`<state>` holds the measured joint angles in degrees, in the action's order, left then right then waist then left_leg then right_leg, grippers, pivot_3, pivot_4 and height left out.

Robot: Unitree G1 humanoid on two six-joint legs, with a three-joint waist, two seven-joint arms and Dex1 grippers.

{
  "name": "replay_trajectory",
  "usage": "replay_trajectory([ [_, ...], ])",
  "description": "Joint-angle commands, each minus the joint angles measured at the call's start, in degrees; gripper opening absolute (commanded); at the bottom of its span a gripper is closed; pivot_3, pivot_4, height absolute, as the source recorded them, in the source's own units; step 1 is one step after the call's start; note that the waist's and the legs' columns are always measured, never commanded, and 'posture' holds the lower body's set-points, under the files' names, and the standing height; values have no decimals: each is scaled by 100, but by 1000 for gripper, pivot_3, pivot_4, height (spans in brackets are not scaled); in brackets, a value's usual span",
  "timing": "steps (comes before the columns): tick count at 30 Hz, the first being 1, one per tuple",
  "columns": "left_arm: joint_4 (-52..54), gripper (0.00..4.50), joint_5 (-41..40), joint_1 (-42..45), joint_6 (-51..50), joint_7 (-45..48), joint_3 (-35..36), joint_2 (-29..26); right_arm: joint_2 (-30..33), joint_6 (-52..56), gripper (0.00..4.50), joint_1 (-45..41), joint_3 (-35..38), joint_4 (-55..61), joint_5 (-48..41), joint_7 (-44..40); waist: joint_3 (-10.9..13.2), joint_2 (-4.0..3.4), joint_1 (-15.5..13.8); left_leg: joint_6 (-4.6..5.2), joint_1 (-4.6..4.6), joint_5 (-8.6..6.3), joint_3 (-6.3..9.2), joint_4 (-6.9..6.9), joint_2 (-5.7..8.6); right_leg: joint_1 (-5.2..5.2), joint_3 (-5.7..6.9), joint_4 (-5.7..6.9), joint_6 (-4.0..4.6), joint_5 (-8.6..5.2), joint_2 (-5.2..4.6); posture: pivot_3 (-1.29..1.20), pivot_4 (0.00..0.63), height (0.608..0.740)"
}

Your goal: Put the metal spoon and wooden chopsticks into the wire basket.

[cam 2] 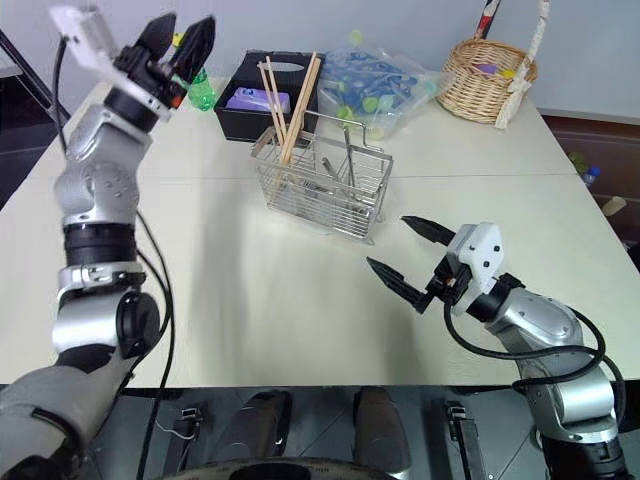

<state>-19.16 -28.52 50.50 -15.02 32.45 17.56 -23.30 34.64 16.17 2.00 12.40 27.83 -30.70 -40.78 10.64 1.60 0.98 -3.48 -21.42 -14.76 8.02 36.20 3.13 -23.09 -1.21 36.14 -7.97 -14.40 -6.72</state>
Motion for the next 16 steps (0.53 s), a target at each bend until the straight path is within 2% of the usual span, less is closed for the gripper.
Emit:
replay_trajectory([
  [1, 763, 4407, 70, -618, -263, -170, 80, -263, -166, -193, 4500, -93, 252, -119, 68, 256, 0, 0, -13, 0, -2, 0, 1, 1, 0, -2, 0, 1, 0, 0, 0, 0, 150, 740],
  [10, 2495, 4407, -218, -2652, -1137, -472, 238, -491, -515, -311, 4500, 14, 277, -311, 204, 593, 1, -3, -28, 0, -5, 0, 1, -3, -1, -6, -3, -1, 3, 0, 0, 0, 150, 740],
  [16, 3442, 4407, -602, -3606, -1646, -404, 266, -521, -536, -273, 4500, 444, 285, -38, 100, 537, 2, -4, -29, 0, -4, -1, 0, -5, -2, -5, -5, -1, 4, -1, 0, 0, 150, 740],
])
